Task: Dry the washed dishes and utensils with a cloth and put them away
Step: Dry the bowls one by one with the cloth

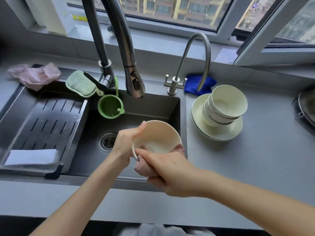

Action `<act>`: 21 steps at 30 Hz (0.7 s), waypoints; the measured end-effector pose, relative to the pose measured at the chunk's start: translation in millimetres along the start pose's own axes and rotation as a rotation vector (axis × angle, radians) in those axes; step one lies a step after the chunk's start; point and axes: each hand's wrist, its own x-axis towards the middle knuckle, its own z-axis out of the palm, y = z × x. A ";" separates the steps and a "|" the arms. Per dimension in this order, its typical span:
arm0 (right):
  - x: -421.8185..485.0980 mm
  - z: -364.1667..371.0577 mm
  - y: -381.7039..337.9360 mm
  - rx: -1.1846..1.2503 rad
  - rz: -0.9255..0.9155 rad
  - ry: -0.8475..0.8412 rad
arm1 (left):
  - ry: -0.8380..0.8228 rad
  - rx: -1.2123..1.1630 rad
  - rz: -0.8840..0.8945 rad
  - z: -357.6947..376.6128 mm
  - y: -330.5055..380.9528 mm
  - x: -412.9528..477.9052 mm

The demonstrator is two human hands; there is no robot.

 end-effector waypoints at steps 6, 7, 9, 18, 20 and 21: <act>-23.5 -21.9 35.2 -0.317 -0.231 -0.120 | -0.389 0.424 -0.080 19.9 41.4 13.5; -25.4 -21.9 35.0 -0.330 -0.230 -0.116 | -0.468 0.442 -0.116 22.6 45.3 16.6; -27.5 -17.4 37.4 -0.358 -0.220 -0.008 | -0.554 0.395 -0.159 24.1 44.3 23.1; -17.2 19.0 35.7 -0.147 0.089 0.536 | -0.111 0.045 0.248 68.8 4.4 14.0; -26.1 15.8 40.1 -0.154 -0.009 0.461 | -0.198 0.163 0.232 58.6 15.7 24.1; -31.9 12.7 44.4 -0.206 -0.071 0.407 | -0.282 0.264 0.226 53.6 22.3 28.7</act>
